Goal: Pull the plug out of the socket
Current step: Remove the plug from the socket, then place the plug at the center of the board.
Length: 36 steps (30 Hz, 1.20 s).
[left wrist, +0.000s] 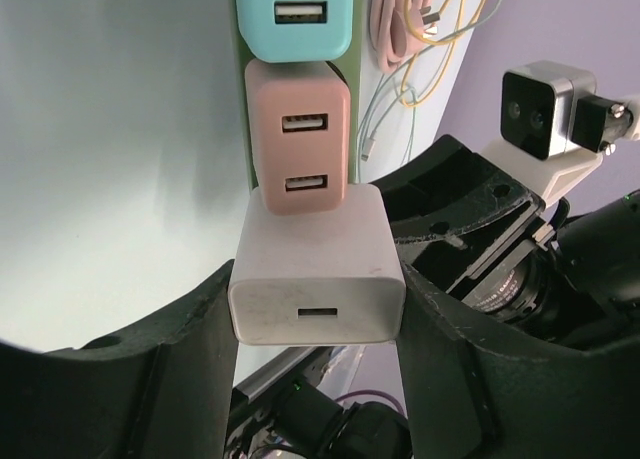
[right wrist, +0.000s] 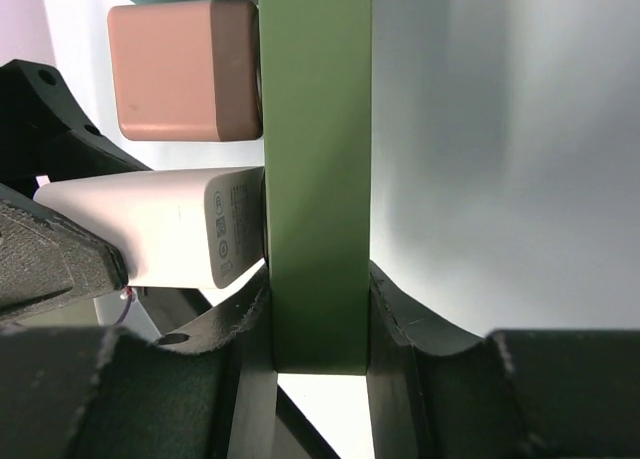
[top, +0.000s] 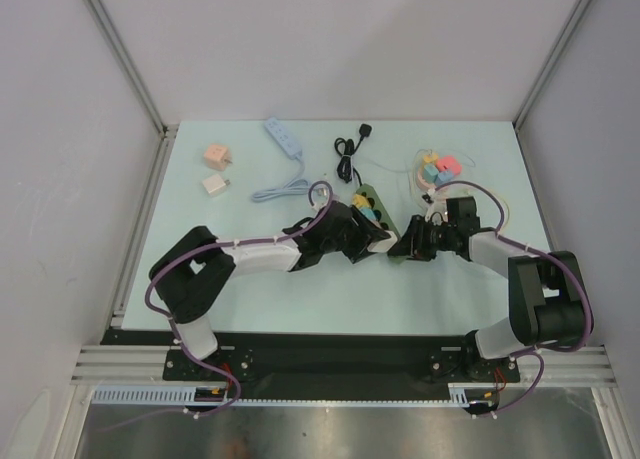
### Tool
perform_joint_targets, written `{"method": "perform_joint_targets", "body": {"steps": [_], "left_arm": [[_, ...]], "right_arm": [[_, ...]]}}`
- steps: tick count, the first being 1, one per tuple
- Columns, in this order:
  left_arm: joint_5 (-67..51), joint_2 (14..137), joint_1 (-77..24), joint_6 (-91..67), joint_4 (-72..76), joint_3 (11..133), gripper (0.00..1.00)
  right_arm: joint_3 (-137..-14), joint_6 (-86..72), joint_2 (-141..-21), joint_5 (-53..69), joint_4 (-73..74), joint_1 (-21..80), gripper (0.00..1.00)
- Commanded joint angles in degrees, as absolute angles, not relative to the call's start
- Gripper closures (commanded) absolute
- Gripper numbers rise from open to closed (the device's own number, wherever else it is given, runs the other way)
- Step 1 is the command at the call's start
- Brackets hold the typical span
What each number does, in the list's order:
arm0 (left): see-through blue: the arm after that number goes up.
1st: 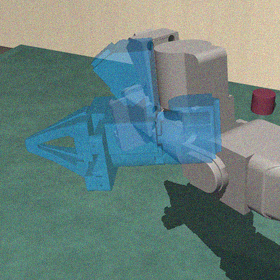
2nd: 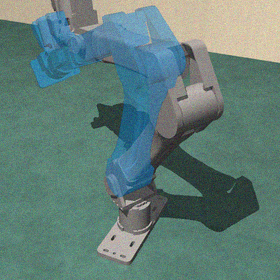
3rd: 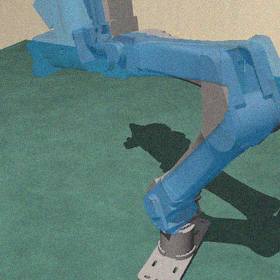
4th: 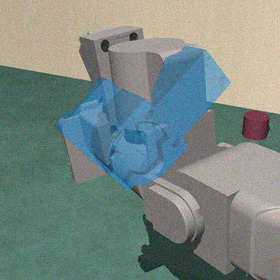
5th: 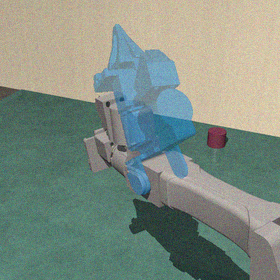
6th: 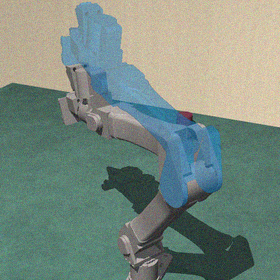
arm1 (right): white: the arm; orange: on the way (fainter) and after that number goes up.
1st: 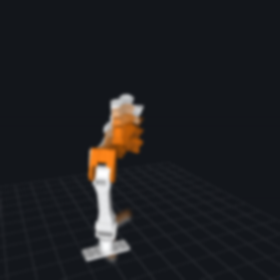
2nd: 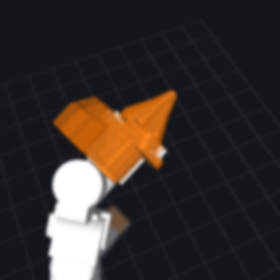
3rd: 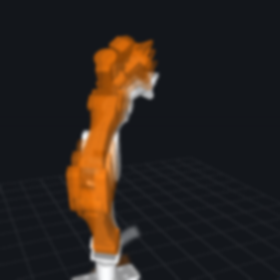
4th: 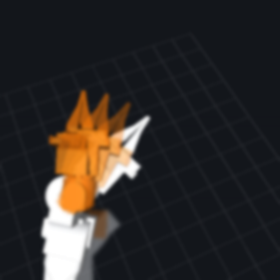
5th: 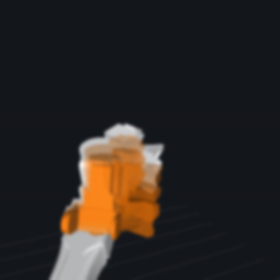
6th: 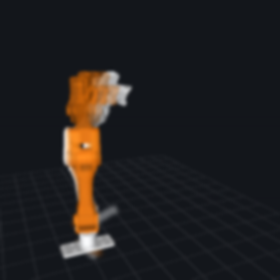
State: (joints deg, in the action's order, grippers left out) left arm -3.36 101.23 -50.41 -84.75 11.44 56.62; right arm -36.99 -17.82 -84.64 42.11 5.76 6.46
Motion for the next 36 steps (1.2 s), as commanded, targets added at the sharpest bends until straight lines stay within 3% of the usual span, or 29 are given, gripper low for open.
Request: {"method": "perform_joint_targets", "body": {"steps": [1,16,22,28,32,36], "left_arm": [[-6.33,92.55,-49.22,-82.28,8.71,57.65,1.00],[-6.50,104.77,-50.54,-75.41,-14.33,81.03,1.00],[-3.43,94.96,-50.10,-68.76,-8.54,72.71,1.00],[-2.37,79.65,-45.27,-59.34,6.75,50.21,1.00],[-1.94,69.37,-35.02,-58.71,3.44,38.52,1.00],[-0.09,66.71,-24.37,-56.17,-5.87,37.61,1.00]], "right_arm": [[-39.64,-16.26,-85.60,29.62,3.16,3.16,1.00],[-40.52,-15.29,-86.48,28.29,4.13,5.19,1.00],[-39.99,-16.79,-86.40,34.26,2.64,1.68,1.00],[-39.82,-16.53,-86.48,44.09,0.71,-1.30,1.00],[-39.29,-16.35,-86.75,51.14,-2.27,-3.77,1.00],[-39.20,-17.05,-87.10,54.40,-3.51,-4.57,1.00]]}}
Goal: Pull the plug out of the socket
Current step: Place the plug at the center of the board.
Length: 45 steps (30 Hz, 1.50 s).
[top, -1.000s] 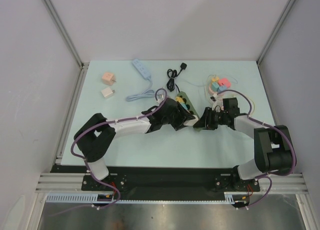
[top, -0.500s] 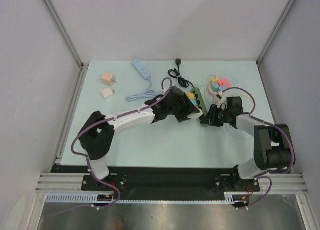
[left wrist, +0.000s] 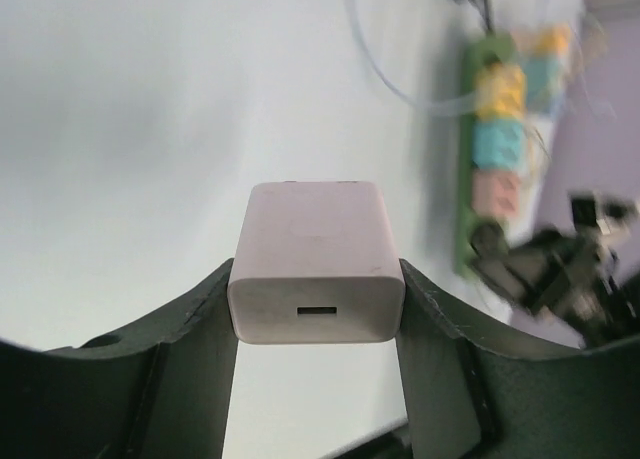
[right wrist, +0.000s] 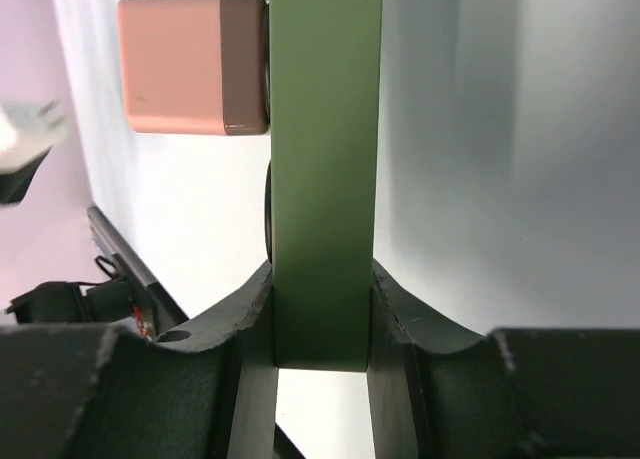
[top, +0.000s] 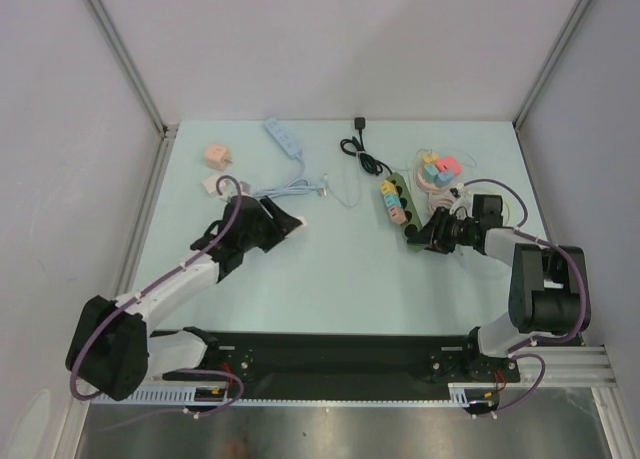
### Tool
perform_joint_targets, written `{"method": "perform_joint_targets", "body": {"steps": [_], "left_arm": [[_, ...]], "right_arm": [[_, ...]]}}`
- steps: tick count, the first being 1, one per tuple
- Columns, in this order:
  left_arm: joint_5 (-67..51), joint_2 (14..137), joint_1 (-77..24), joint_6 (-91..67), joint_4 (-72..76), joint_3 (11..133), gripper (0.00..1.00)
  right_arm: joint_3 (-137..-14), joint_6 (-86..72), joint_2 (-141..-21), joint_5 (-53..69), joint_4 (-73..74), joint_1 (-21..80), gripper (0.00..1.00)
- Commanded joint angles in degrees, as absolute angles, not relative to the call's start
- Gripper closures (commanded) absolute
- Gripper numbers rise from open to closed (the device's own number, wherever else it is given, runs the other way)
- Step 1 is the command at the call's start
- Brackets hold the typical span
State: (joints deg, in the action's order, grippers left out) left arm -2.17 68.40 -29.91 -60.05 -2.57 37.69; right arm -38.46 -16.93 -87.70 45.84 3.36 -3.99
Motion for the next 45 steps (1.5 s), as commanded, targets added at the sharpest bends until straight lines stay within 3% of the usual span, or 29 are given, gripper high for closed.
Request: {"method": "perform_joint_targets", "body": {"steps": [1,4,11,22,25,26,30,31,32,40,45], "left_arm": [[-0.09,67.14,-22.52,-55.12,-7.72,38.23,1.00],[0.54,71.00,-15.31,-53.62,-12.74,41.65,1.00],[-4.05,79.34,-1.78,-48.70,-9.40,46.04,1.00],[-13.79,94.12,10.36,-41.31,-7.39,54.58,0.97],[-17.13,96.85,12.12,-40.00,-5.72,55.72,0.80],[-17.66,97.29,12.91,-39.82,-5.54,56.07,0.68],[-18.63,97.91,14.50,-38.50,-4.84,56.16,0.50],[-18.89,97.65,15.20,-38.15,-4.92,56.16,0.38],[-18.98,97.47,15.47,-37.80,-4.75,55.90,0.34],[-18.99,92.91,18.72,-34.63,-3.25,53.00,0.16],[-19.42,88.78,19.42,-32.53,-3.43,51.51,0.15]], "right_arm": [[-39.20,-17.31,-87.10,54.67,-3.52,-4.57,1.00],[-39.11,-17.93,-86.92,55.46,-4.04,-5.10,1.00],[-38.85,-19.24,-86.66,57.04,-5.27,-6.41,1.00],[-38.76,-20.48,-86.84,58.45,-6.42,-7.56,1.00],[-38.76,-20.57,-87.01,58.62,-6.59,-7.82,1.00],[-38.76,-20.57,-87.01,58.62,-6.68,-7.82,1.00],[-38.76,-20.57,-87.01,58.80,-6.68,-8.09,1.00],[-38.76,-20.65,-87.01,58.80,-6.68,-8.17,1.00],[-38.76,-20.65,-87.01,58.80,-6.77,-8.17,1.00],[-38.85,-20.74,-87.01,59.06,-6.94,-8.44,1.00],[-38.85,-20.83,-86.84,59.24,-6.94,-8.61,1.00]]}}
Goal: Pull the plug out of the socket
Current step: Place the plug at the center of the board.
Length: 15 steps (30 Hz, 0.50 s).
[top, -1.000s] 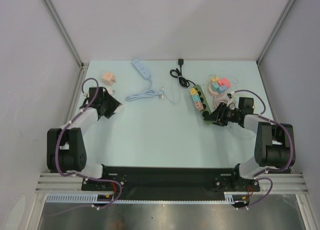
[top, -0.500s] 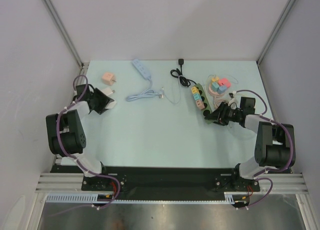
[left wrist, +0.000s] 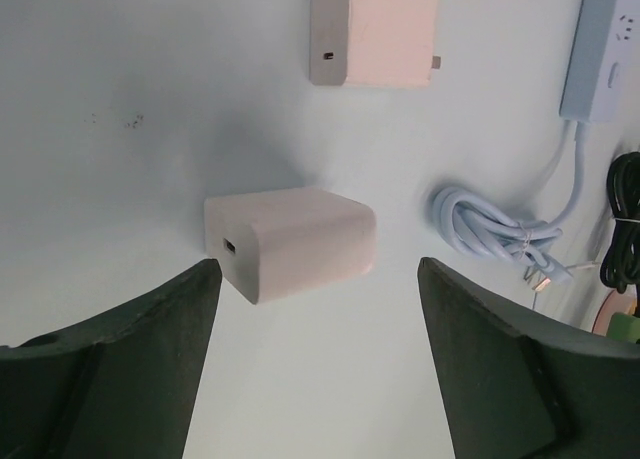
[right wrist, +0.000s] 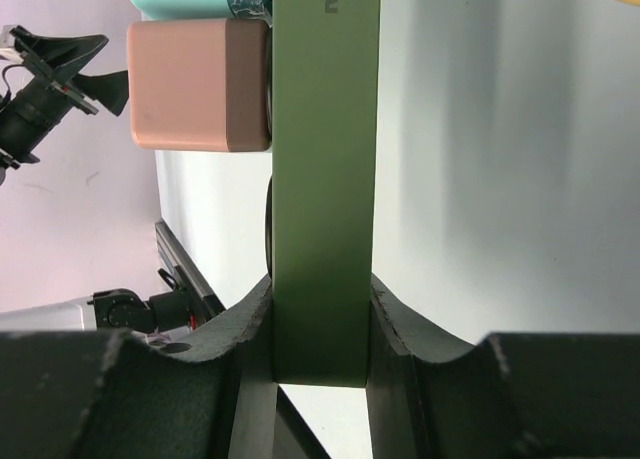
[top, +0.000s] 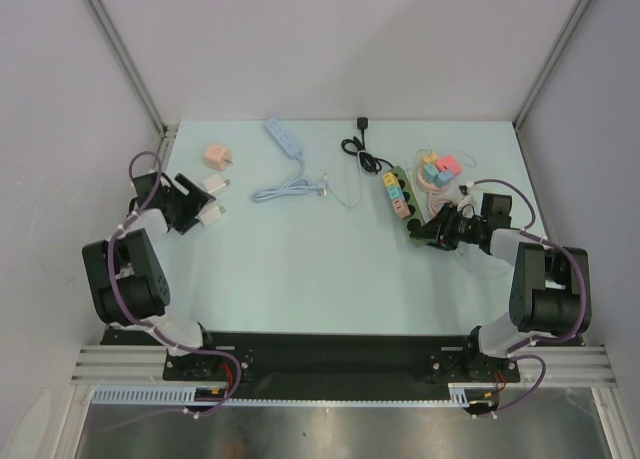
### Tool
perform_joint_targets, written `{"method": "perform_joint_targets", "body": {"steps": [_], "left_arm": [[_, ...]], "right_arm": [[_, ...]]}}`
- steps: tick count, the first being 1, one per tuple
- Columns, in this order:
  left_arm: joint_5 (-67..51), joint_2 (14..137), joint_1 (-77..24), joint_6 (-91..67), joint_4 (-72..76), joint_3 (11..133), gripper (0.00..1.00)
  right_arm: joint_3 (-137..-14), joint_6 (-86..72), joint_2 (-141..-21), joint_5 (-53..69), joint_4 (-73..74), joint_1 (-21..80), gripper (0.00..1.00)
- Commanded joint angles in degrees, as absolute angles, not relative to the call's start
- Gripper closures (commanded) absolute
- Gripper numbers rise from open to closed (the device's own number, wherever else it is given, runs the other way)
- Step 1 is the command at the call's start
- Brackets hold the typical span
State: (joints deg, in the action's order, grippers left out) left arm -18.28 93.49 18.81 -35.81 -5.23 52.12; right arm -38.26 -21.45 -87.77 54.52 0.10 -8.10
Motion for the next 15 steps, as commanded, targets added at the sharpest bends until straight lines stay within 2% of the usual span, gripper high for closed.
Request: {"method": "perform_joint_targets", "body": {"steps": [1,10,14,15], "left_arm": [[-19.42,87.64,19.42,-32.17,-3.17,51.07,0.15],[-26.19,73.66,16.27,-28.83,-0.26,43.34,0.15],[-28.74,69.09,6.88,-31.45,2.80,41.23,0.15],[-28.91,68.30,1.64,-32.86,6.03,40.61,0.14]], "right_arm": [[-38.85,-20.74,-86.84,59.24,-6.94,-8.61,1.00],[-39.02,-19.17,-86.05,62.22,-7.64,-8.79,1.00],[-39.11,-18.20,-85.43,62.67,-7.38,-8.79,1.00],[-39.11,-18.11,-85.34,62.75,-7.30,-8.79,1.00]]}}
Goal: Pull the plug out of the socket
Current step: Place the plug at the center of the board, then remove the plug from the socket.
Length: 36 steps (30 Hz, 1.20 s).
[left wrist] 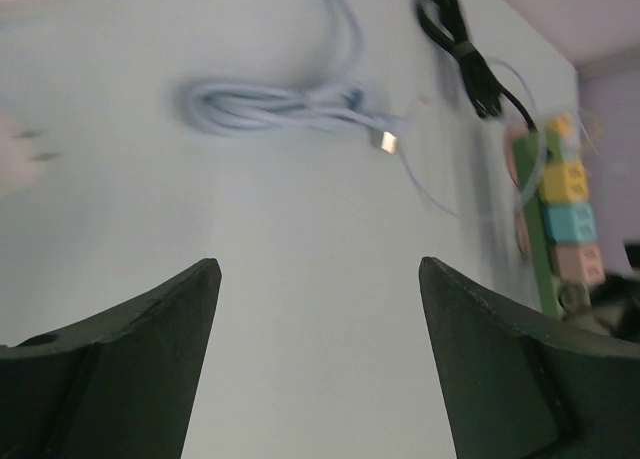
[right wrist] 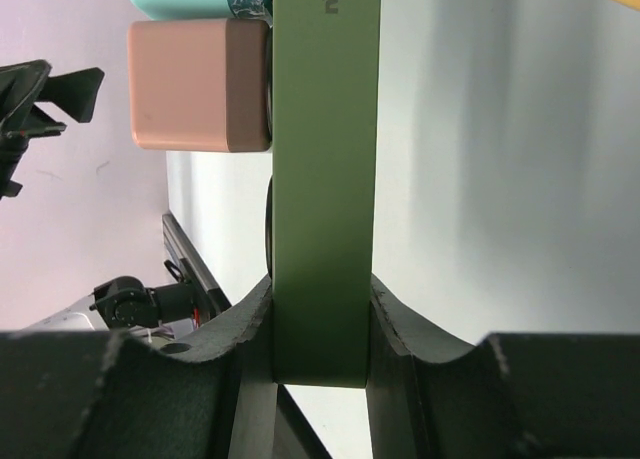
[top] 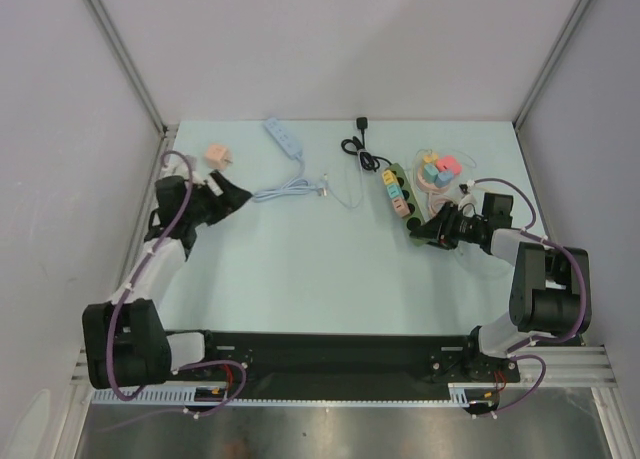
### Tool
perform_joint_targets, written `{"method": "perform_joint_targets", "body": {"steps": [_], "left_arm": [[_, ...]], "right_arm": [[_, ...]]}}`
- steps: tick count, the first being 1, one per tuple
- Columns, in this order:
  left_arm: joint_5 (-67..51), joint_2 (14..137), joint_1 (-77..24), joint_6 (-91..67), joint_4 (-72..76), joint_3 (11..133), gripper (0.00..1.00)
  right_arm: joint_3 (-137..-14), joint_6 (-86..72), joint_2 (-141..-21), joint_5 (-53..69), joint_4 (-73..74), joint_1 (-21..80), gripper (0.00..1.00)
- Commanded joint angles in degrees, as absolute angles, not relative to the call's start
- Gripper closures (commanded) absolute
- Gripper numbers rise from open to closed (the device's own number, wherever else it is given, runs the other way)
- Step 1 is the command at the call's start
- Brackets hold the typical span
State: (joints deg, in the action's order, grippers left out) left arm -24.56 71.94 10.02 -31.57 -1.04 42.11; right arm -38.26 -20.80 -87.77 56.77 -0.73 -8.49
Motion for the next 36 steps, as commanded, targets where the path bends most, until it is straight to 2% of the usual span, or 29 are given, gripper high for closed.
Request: {"method": "perform_joint_targets", "body": {"steps": [1,7,12,18,21,28,32,36], "left_arm": [[-28.39,67.51,-1.81,-34.18,7.20,40.17,0.14],[-21.20,71.88,-23.88,-44.72,17.11,43.05,0.14],[-15.74,84.62,-37.41,-50.09,19.69,51.22,0.14],[-12.66,101.04,-43.32,-56.77,16.01,66.16,0.15],[-10.65,106.50,-44.99,-57.65,11.71,73.46,0.18],[-9.41,113.81,-45.79,-58.71,5.81,83.66,0.25],[-9.58,116.01,-46.14,-58.62,5.10,86.65,0.35],[-9.32,117.86,-46.58,-58.27,3.52,89.91,0.40]], "right_arm": [[-39.20,-17.67,-85.25,62.75,-7.21,-8.79,1.00],[-39.11,-16.61,-84.82,62.23,-6.59,-8.79,1.00],[-39.11,-16.79,-84.90,61.26,-6.42,-8.79,1.00],[-39.29,-16.17,-82.63,57.84,-4.84,-8.26,1.00],[-39.02,-15.82,-80.69,55.90,-4.92,-7.39,1.00],[-38.41,-15.47,-76.03,51.34,-4.84,-5.63,1.00],[-38.32,-15.21,-74.18,48.52,-4.40,-4.49,1.00],[-38.14,-14.94,-72.34,45.45,-4.31,-3.34,1.00]]}}
